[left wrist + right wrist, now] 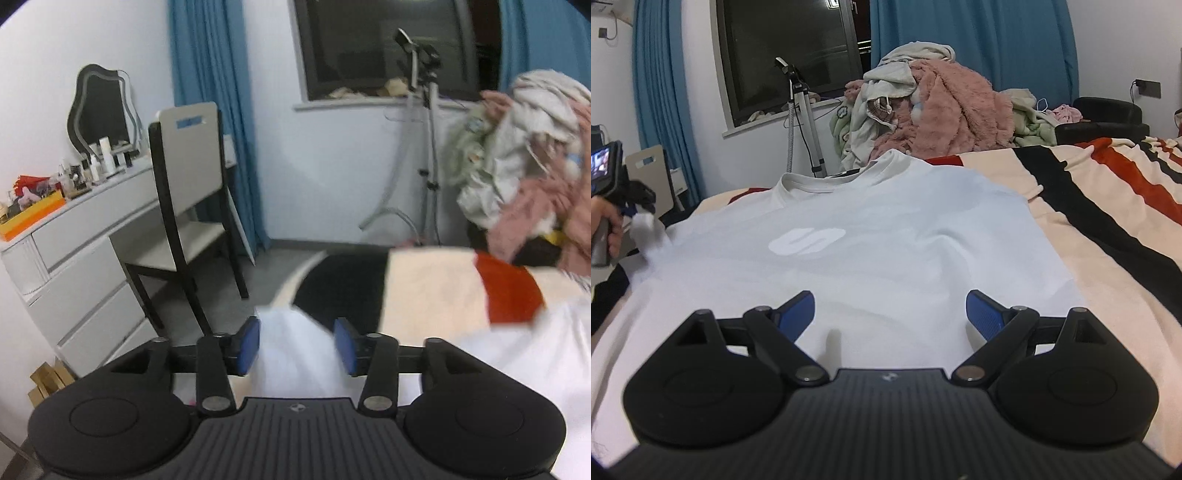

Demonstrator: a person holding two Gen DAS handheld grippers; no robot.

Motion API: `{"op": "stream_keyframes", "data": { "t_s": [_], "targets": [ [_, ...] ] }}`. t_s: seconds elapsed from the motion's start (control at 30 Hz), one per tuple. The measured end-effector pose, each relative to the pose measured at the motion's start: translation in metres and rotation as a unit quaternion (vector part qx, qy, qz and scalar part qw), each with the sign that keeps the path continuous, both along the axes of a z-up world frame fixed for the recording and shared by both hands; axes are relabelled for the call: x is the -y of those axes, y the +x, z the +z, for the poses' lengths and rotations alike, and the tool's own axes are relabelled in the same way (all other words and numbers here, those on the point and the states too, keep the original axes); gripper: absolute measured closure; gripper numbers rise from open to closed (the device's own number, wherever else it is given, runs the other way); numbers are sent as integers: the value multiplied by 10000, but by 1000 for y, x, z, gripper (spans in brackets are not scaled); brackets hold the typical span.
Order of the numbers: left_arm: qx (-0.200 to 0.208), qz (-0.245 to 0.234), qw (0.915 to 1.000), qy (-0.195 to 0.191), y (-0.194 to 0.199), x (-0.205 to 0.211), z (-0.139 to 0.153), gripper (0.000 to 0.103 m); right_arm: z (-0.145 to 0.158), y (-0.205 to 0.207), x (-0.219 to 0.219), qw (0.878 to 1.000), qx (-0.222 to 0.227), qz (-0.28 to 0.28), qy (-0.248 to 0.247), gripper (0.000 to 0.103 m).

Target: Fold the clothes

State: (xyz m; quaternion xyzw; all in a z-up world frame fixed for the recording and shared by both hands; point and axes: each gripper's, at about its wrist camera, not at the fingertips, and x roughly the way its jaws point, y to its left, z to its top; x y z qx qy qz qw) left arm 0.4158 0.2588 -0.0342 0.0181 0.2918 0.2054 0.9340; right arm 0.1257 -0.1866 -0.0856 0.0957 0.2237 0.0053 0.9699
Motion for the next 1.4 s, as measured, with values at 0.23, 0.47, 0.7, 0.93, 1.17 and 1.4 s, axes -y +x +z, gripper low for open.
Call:
{"op": "stream_keyframes", "data": {
  "t_s": [0.23,0.47,0.7,0.93,1.17,1.4],
  "targets": [
    [-485,-663,9925,-903,-166,30,-2,40,10,-15,5,9999,120,2,61,13],
    [-1454,-917,9664,-1910,-349,56,-27,40,34,-51,5,9991,419,91,-12,13],
    [-1544,-1128,9564,-2207,-429,68,-26,45,48,-96,11,9996,254,101,119,13],
    [-2101,-1106,9422,-2364,-430,71,-33,42,55,-124,18,9996,220,-26,179,13],
    [-2456,-1233,9347,-2255,-443,62,-20,80,51,-124,23,9997,94,-96,192,13],
    [-2531,-1120,9314,-2364,-455,16,18,101,56,-126,25,9993,209,-46,297,13]
  ]
}}
